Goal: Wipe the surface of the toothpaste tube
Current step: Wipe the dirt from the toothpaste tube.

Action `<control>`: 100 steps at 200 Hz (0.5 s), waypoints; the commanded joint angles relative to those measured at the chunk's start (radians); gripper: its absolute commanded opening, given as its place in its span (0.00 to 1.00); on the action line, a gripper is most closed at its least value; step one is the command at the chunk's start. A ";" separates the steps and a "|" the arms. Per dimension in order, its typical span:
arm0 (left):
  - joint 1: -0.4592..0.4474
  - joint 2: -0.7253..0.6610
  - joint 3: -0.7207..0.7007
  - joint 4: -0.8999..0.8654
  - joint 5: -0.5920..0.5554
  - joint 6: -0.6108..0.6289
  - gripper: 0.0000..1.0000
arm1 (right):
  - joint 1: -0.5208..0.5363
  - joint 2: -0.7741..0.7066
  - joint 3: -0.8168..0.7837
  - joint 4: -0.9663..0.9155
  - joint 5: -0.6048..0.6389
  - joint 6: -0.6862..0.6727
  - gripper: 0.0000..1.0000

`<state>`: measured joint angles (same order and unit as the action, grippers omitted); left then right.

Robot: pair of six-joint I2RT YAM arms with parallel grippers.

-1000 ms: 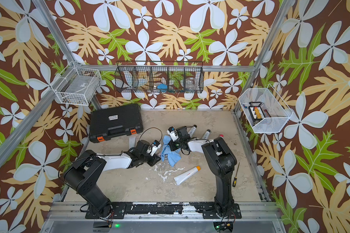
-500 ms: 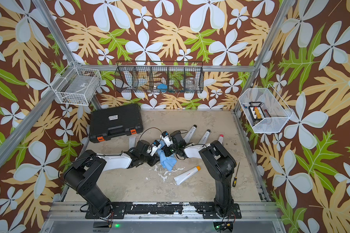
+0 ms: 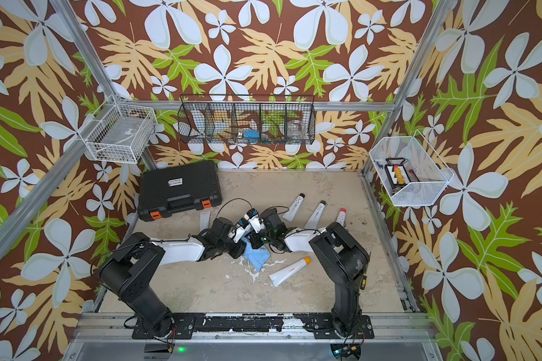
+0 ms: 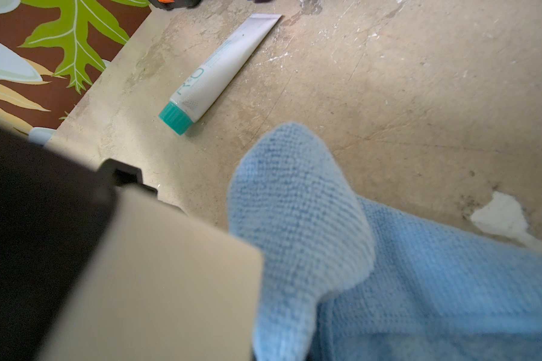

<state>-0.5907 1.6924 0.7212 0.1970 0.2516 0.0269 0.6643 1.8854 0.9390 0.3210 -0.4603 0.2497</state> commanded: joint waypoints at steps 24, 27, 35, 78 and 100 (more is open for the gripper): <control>0.002 0.004 0.006 -0.019 -0.020 -0.015 0.28 | -0.052 0.032 -0.037 -0.057 -0.029 0.009 0.00; 0.002 0.004 0.006 -0.018 -0.019 -0.015 0.27 | -0.056 0.032 -0.036 -0.061 -0.025 0.006 0.00; 0.002 0.004 0.003 -0.019 -0.020 -0.015 0.28 | -0.065 0.029 -0.033 -0.071 -0.009 -0.006 0.00; 0.002 0.001 0.003 -0.019 -0.017 -0.014 0.27 | -0.140 0.020 -0.030 -0.103 0.063 -0.047 0.00; 0.002 -0.002 0.001 -0.019 -0.015 -0.015 0.28 | -0.178 0.011 -0.056 -0.080 0.090 -0.051 0.00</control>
<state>-0.5907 1.6928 0.7227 0.1959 0.2520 0.0238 0.5140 1.8980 0.9066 0.3450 -0.4549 0.2203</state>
